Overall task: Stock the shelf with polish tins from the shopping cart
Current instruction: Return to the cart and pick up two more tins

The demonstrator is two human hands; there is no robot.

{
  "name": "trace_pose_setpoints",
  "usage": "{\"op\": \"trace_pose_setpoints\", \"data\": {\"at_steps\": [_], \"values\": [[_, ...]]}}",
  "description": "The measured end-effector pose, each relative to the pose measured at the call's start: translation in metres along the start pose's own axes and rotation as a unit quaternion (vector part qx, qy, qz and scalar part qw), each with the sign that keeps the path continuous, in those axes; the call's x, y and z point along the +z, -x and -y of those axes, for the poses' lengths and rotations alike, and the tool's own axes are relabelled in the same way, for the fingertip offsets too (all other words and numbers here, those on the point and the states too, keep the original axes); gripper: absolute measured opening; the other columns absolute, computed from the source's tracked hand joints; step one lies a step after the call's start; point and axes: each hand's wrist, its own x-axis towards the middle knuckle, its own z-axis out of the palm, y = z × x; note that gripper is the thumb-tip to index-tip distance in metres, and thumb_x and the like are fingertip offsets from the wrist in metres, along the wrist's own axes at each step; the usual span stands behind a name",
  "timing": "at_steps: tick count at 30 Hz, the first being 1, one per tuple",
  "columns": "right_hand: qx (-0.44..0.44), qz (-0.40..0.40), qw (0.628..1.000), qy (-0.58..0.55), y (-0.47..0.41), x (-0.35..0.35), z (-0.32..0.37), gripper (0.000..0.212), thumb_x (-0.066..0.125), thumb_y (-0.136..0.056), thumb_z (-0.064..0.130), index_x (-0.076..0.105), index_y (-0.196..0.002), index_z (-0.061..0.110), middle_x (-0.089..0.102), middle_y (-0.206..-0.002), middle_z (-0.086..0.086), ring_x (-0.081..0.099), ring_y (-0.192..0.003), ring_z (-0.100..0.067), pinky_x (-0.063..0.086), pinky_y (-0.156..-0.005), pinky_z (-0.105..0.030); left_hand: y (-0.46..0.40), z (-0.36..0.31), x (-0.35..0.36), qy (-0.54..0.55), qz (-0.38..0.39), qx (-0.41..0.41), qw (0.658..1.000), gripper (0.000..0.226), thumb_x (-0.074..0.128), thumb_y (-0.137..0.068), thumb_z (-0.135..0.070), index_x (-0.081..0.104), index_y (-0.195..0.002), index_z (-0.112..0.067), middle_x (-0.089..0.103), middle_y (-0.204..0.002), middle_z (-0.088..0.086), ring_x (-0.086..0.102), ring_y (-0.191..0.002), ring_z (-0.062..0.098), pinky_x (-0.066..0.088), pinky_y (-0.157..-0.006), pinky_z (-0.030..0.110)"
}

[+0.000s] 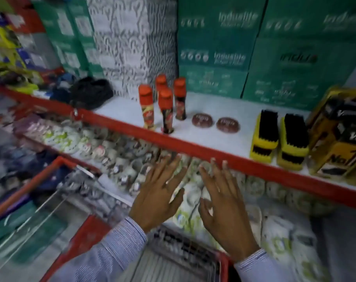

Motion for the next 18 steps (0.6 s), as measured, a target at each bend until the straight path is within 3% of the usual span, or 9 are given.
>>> {"op": "trace_pose_setpoints", "data": {"at_steps": [5, 9, 12, 14, 16, 17, 18], "values": [[0.016, 0.134, 0.991, -0.018, 0.082, 0.09, 0.003, 0.088, 0.063, -0.083, 0.015, 0.012, -0.154, 0.027, 0.001, -0.165, -0.008, -0.006, -0.151, -0.032, 0.017, -0.12, -0.058, 0.128, 0.001, 0.06, -0.016, 0.191, -0.105, 0.976, 0.076, 0.045, -0.096, -0.048, 0.007, -0.156, -0.022, -0.004, -0.166, 0.013, -0.009, -0.152, 0.038, 0.012, -0.12, 0.065], [0.064, 0.255, 0.965, -0.002, 0.144, 0.169, -0.001, 0.097, 0.07, -0.073, 0.022, 0.017, -0.154, 0.026, -0.001, -0.163, -0.012, -0.003, -0.15, -0.037, 0.017, -0.117, -0.062, 0.223, -0.001, 0.116, -0.011, 0.297, -0.16, 0.941, 0.085, 0.047, -0.09, -0.055, 0.014, -0.155, -0.012, 0.003, -0.164, 0.019, 0.001, -0.149, 0.044, 0.016, -0.114, 0.072], [0.125, 0.32, 0.938, -0.031, 0.176, 0.214, 0.001, 0.09, 0.058, -0.076, 0.031, 0.013, -0.154, 0.025, -0.008, -0.162, -0.011, -0.012, -0.148, -0.038, -0.004, -0.119, -0.059, 0.278, -0.006, 0.151, -0.012, 0.377, -0.167, 0.911, 0.086, 0.043, -0.085, -0.057, 0.023, -0.152, -0.007, 0.004, -0.162, 0.018, 0.004, -0.147, 0.044, 0.02, -0.111, 0.074], [0.149, 0.368, 0.918, -0.016, 0.198, 0.251, 0.001, 0.093, 0.063, -0.076, 0.027, 0.013, -0.154, 0.021, -0.01, -0.16, -0.012, -0.007, -0.148, -0.041, -0.007, -0.119, -0.058, 0.308, -0.006, 0.178, -0.009, 0.417, -0.153, 0.896, 0.092, 0.049, -0.077, -0.054, 0.024, -0.151, -0.006, -0.006, -0.164, 0.022, -0.013, -0.148, 0.044, 0.011, -0.113, 0.07], [0.174, 0.434, 0.884, 0.011, 0.223, 0.29, -0.004, 0.106, 0.071, -0.076, 0.026, 0.001, -0.155, 0.021, -0.02, -0.158, -0.012, -0.013, -0.148, -0.04, -0.009, -0.119, -0.058, 0.335, -0.005, 0.205, -0.004, 0.456, -0.13, 0.88, 0.101, 0.062, -0.073, -0.048, 0.015, -0.152, -0.006, -0.008, -0.161, 0.019, -0.039, -0.141, 0.038, 0.001, -0.115, 0.07], [0.192, 0.464, 0.865, 0.014, 0.23, 0.302, -0.007, 0.11, 0.073, -0.077, 0.029, -0.005, -0.154, 0.022, -0.024, -0.158, -0.011, -0.019, -0.147, -0.039, -0.008, -0.119, -0.059, 0.341, -0.004, 0.214, 0.011, 0.48, -0.123, 0.869, 0.105, 0.066, -0.074, -0.044, 0.007, -0.153, -0.007, -0.009, -0.159, 0.018, -0.045, -0.137, 0.037, 0.001, -0.115, 0.073], [0.214, 0.486, 0.847, 0.015, 0.24, 0.317, -0.01, 0.112, 0.074, -0.078, 0.032, -0.008, -0.154, 0.023, -0.025, -0.159, -0.011, -0.021, -0.146, -0.039, -0.006, -0.118, -0.059, 0.348, -0.004, 0.224, 0.023, 0.503, -0.127, 0.855, 0.11, 0.071, -0.073, -0.044, 0.004, -0.152, -0.007, -0.004, -0.159, 0.02, -0.037, -0.14, 0.043, 0.01, -0.112, 0.078]]}}
